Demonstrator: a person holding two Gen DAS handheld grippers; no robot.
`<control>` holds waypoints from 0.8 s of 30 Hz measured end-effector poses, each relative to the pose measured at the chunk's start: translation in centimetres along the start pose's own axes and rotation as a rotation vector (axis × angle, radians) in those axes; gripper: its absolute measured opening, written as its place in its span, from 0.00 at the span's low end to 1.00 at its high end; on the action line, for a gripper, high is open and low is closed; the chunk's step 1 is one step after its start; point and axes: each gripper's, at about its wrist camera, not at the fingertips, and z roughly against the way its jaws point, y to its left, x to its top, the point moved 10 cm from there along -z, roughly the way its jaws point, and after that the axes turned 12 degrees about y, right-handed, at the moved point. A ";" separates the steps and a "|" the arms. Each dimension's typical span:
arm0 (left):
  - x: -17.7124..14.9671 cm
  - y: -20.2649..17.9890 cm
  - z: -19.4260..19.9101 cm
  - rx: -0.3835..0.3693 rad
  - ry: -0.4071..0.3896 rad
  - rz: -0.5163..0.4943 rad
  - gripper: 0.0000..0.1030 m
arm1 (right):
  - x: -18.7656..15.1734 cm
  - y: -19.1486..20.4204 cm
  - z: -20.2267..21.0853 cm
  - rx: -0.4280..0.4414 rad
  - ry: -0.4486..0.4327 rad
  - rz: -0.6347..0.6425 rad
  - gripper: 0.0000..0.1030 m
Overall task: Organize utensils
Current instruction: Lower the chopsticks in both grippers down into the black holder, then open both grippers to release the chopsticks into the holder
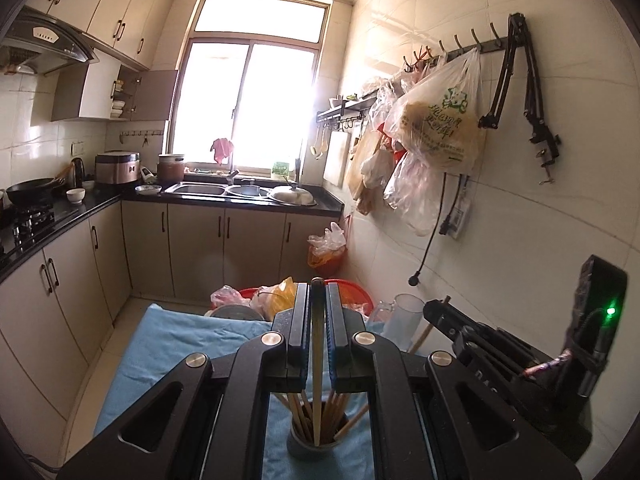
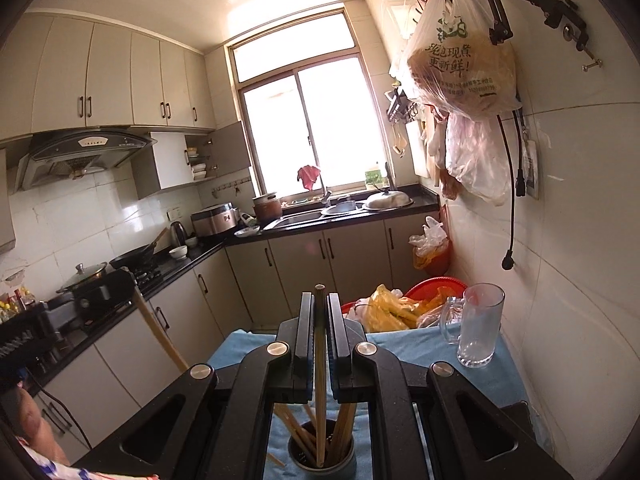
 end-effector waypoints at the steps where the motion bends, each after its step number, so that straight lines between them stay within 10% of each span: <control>1: 0.0 0.1 -0.6 0.004 0.003 -0.001 0.06 | -0.1 -0.2 -0.4 0.000 0.006 -0.002 0.06; 20: -6.1 3.8 -10.2 0.055 0.195 0.074 0.08 | -6.7 -2.9 -9.8 0.018 0.222 -0.059 0.06; 24: -6.5 4.1 -10.1 0.064 0.198 0.073 0.23 | -6.9 -3.6 -10.3 0.015 0.229 -0.079 0.06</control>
